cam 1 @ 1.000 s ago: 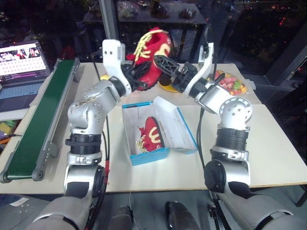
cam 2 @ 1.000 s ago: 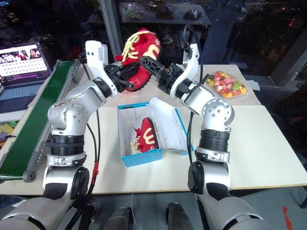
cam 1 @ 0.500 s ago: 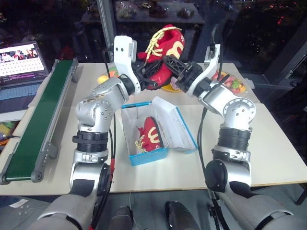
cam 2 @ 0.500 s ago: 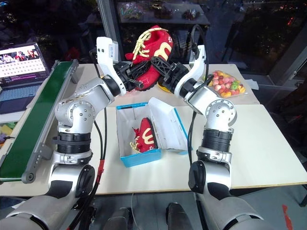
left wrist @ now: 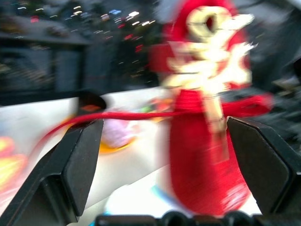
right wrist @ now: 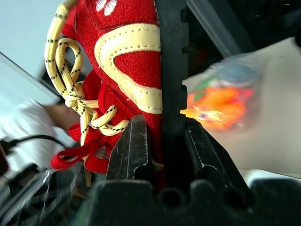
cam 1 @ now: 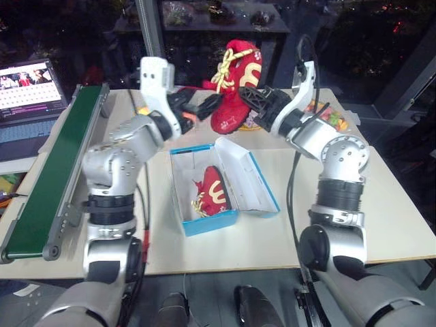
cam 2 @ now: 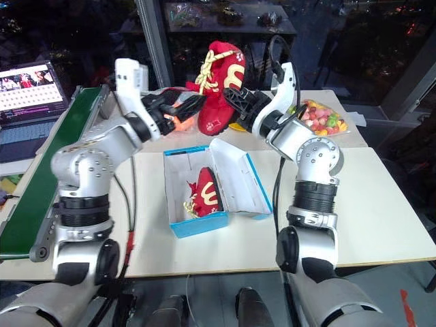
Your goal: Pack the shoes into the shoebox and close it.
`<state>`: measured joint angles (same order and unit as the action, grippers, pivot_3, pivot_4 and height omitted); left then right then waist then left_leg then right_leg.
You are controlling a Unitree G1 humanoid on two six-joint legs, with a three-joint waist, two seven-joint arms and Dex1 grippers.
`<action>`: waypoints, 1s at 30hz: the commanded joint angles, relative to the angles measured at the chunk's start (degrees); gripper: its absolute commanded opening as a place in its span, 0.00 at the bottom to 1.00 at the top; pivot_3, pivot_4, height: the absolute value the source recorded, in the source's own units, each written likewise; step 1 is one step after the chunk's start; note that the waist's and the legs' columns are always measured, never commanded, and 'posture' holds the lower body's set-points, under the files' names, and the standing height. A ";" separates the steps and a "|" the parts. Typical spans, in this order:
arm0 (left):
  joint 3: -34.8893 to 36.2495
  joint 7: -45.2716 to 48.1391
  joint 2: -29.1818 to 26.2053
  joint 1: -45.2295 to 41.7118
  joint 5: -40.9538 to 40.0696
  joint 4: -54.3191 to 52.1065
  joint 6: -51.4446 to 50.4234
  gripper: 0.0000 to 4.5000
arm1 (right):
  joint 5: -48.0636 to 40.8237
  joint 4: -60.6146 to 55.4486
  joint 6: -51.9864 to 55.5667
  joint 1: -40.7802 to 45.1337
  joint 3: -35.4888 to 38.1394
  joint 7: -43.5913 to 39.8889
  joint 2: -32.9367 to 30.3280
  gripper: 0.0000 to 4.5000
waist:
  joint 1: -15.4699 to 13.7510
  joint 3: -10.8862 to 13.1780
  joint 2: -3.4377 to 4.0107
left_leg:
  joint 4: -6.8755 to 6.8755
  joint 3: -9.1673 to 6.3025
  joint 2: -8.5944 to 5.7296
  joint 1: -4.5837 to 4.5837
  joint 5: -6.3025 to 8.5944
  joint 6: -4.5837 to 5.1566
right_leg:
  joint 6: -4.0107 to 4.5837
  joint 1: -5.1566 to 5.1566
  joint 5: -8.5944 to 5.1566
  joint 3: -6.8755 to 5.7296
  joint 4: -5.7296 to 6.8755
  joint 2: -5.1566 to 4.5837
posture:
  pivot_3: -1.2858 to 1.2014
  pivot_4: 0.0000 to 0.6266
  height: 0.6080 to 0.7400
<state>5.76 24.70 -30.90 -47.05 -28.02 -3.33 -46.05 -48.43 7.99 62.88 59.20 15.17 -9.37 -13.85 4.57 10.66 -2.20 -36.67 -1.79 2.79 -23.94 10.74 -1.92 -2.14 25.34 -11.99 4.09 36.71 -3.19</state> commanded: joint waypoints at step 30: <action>1.55 3.08 -8.29 14.76 7.62 -10.39 0.81 1.00 | 10.97 0.32 9.94 -13.76 -13.95 -1.42 8.51 0.09 | -0.80 0.00 -0.01 | 0.00 -0.04 0.01 -0.16 -0.01 0.00 | 0.04 0.11 -0.02 -0.10 0.03 -0.03 | 0.52 0.24 0.95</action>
<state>5.59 28.23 -38.98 -32.40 -20.39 -11.03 -45.14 -38.92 8.18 73.03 46.57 2.52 -10.31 -5.24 3.77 10.66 -2.21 -36.66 -1.83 2.80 -24.09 10.73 -1.92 -2.10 25.44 -12.01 3.99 36.73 -3.22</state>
